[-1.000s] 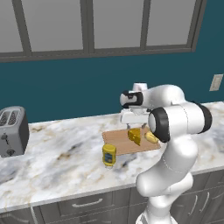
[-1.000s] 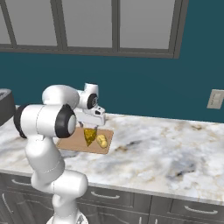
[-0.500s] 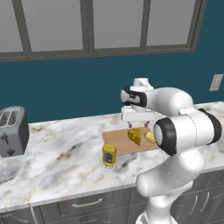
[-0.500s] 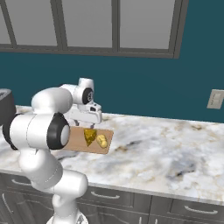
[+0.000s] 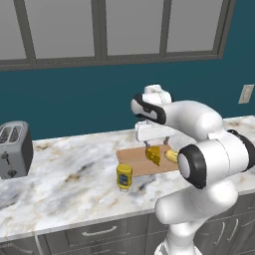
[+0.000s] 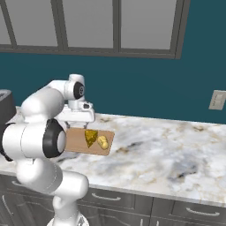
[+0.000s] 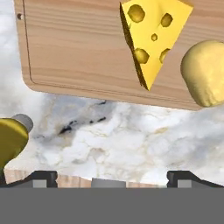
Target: Retrieve the reheated potato from the microwave, then place the potato, cheese, and condiment on the cutting board.
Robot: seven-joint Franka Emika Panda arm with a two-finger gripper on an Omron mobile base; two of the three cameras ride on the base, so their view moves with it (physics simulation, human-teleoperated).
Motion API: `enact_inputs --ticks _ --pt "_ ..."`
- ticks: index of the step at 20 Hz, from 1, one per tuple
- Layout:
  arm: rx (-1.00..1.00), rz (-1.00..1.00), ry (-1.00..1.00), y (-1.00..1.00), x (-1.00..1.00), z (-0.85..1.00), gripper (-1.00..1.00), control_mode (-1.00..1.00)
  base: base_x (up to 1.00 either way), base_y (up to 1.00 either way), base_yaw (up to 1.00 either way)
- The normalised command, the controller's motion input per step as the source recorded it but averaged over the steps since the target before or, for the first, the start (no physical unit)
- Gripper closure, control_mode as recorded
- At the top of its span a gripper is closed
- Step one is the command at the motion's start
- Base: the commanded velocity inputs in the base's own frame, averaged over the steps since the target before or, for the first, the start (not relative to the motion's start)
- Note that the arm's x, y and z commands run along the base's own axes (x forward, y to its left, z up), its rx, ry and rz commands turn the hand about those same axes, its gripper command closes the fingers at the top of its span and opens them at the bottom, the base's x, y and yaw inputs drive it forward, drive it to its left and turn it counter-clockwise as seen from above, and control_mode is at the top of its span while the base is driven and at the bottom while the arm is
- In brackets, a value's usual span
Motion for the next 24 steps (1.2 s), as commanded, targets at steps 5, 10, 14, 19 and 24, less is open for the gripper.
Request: enact_inputs --ticks 5,10,14,19,24 --pt "0.01 0.22 0.01 0.16 -0.57 0.11 -1.00 -1.00 0.00 0.00 0.00" --pt "0.11 0.11 0.00 0.10 -0.53 0.12 -1.00 -1.00 0.00 0.00 0.00" --pt "0.20 0.00 0.00 0.09 -0.34 0.25 -1.00 -1.00 0.00 0.00 0.00" --pt "0.12 0.00 0.00 0.20 -0.18 0.23 -1.00 -1.00 0.00 0.00 0.00" --pt "0.00 0.00 0.00 0.20 -0.08 0.26 -1.00 -1.00 0.00 0.00 0.00"
